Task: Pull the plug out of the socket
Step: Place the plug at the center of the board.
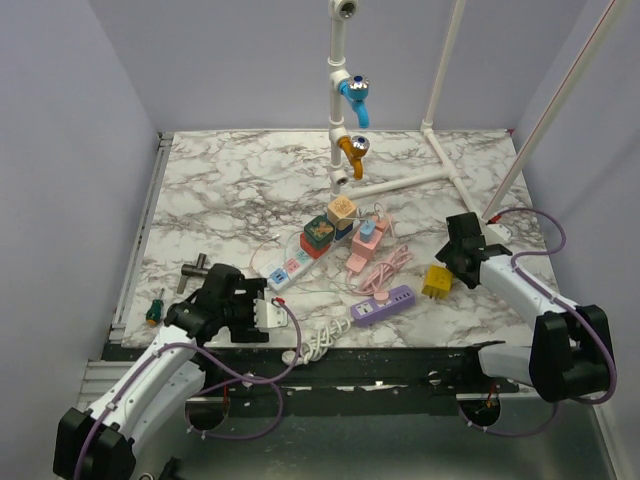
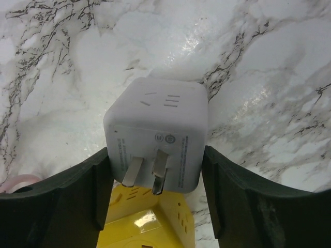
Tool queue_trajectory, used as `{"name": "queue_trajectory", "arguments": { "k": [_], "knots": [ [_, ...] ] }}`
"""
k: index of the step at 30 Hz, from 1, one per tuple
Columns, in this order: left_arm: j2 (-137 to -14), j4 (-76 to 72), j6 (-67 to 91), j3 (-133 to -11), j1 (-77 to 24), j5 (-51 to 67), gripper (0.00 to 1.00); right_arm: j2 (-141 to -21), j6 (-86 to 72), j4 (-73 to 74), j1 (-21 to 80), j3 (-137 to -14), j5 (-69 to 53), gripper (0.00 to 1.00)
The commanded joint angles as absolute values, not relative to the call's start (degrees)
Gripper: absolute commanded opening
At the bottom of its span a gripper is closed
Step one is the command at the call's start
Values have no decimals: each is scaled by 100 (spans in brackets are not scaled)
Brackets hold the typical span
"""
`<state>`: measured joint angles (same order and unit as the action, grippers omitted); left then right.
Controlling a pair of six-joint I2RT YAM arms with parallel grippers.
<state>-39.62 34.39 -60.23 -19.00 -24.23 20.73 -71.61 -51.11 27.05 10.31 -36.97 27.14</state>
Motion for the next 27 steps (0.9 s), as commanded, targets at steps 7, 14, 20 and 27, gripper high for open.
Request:
{"name": "queue_trajectory", "arguments": {
  "k": [7, 14, 20, 27],
  "knots": [
    [-3480, 4191, -5613, -2965, -2408, 2471, 98, -6457, -4754, 2821, 992, -4235, 2211, 95],
    [-3932, 4141, -4847, -3785, -2413, 3398, 99, -6058, -4436, 2907, 1105, -4747, 2026, 100],
    [-4924, 3794, -4202, -4023, -2408, 3792, 98, -5783, -4217, 2928, 1281, -5118, 1932, 100],
    [-5799, 2813, -3727, -3781, -2408, 3230, 98, -5931, -4158, 2918, 2539, -5521, 2681, 100]
  ]
}}
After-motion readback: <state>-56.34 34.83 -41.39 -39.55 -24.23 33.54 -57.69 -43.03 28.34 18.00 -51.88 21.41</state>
